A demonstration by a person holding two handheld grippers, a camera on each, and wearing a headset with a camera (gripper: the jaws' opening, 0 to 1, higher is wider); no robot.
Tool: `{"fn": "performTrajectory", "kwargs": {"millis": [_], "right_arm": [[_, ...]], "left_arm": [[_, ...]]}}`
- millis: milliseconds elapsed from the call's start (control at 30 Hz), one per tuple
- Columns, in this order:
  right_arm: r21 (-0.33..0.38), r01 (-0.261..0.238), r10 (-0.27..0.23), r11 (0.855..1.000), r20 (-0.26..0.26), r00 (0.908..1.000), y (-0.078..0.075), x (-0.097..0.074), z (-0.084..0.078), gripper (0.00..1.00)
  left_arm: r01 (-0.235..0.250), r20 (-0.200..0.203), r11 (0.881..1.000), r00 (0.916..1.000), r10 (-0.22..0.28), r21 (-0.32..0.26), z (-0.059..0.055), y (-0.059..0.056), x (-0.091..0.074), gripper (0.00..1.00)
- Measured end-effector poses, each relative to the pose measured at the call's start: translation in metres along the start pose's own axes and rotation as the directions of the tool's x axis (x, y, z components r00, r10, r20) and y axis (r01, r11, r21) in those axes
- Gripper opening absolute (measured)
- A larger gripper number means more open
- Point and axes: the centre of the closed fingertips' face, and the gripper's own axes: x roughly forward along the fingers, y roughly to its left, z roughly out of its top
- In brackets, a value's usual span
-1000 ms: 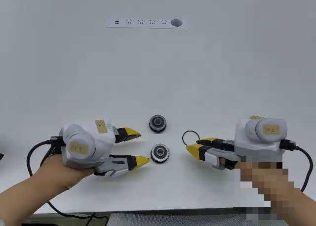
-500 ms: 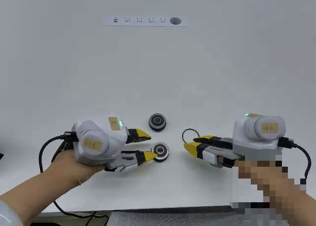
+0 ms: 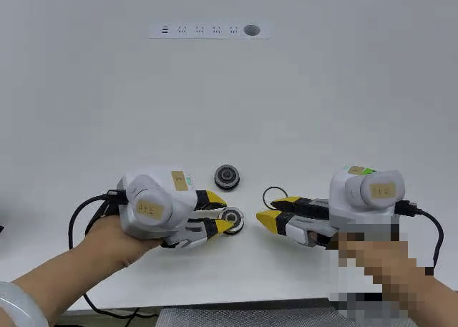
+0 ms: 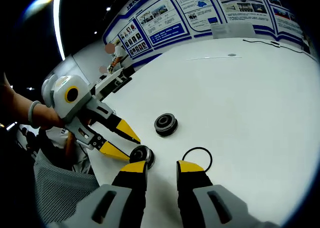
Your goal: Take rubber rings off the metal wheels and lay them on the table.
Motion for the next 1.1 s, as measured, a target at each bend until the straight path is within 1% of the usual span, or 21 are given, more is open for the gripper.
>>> {"fn": "performTrajectory", "kwargs": {"millis": [267, 400, 600, 733, 767, 800, 933, 1100], "right_arm": [[0.006, -0.004, 0.004, 1.0, 0.005, 1.0, 0.001, 0.0, 0.0, 0.24], [0.013, -0.005, 0.005, 1.0, 0.006, 1.0, 0.002, 0.0, -0.001, 0.24], [0.016, -0.009, 0.009, 1.0, 0.006, 0.9999, 0.003, 0.001, -0.002, 0.24], [0.027, -0.022, 0.022, 0.999, 0.01, 0.9997, 0.006, 0.002, -0.002, 0.24], [0.032, -0.027, 0.027, 0.999, 0.011, 0.9996, 0.007, 0.003, -0.002, 0.24], [0.038, -0.03, 0.03, 0.999, 0.012, 0.9995, 0.008, 0.004, -0.003, 0.24], [0.088, -0.051, 0.049, 0.995, 0.023, 0.9985, 0.011, 0.01, -0.003, 0.24], [0.112, -0.068, 0.067, 0.991, 0.016, 0.9976, 0.014, 0.016, -0.006, 0.23]], "left_arm": [[0.013, -0.016, 1.0, 0.9998, -0.012, 0.023, -0.001, -0.003, 0.003, 0.16], [0.017, -0.031, 0.999, 0.9994, -0.016, 0.033, -0.003, -0.004, 0.004, 0.14], [0.018, -0.04, 0.999, 0.9991, -0.016, 0.045, -0.003, -0.004, 0.005, 0.14], [0.018, -0.049, 0.998, 0.9987, -0.015, 0.064, -0.003, -0.003, 0.006, 0.14], [0.017, -0.054, 0.997, 0.9985, -0.013, 0.081, -0.004, -0.003, 0.006, 0.13], [0.019, -0.056, 0.996, 0.9983, -0.014, 0.085, -0.004, -0.003, 0.006, 0.13], [0.017, -0.063, 0.995, 0.998, -0.011, 0.094, -0.005, -0.002, 0.006, 0.13], [0.017, -0.064, 0.995, 0.9979, -0.011, 0.099, -0.006, -0.002, 0.006, 0.13]]}}
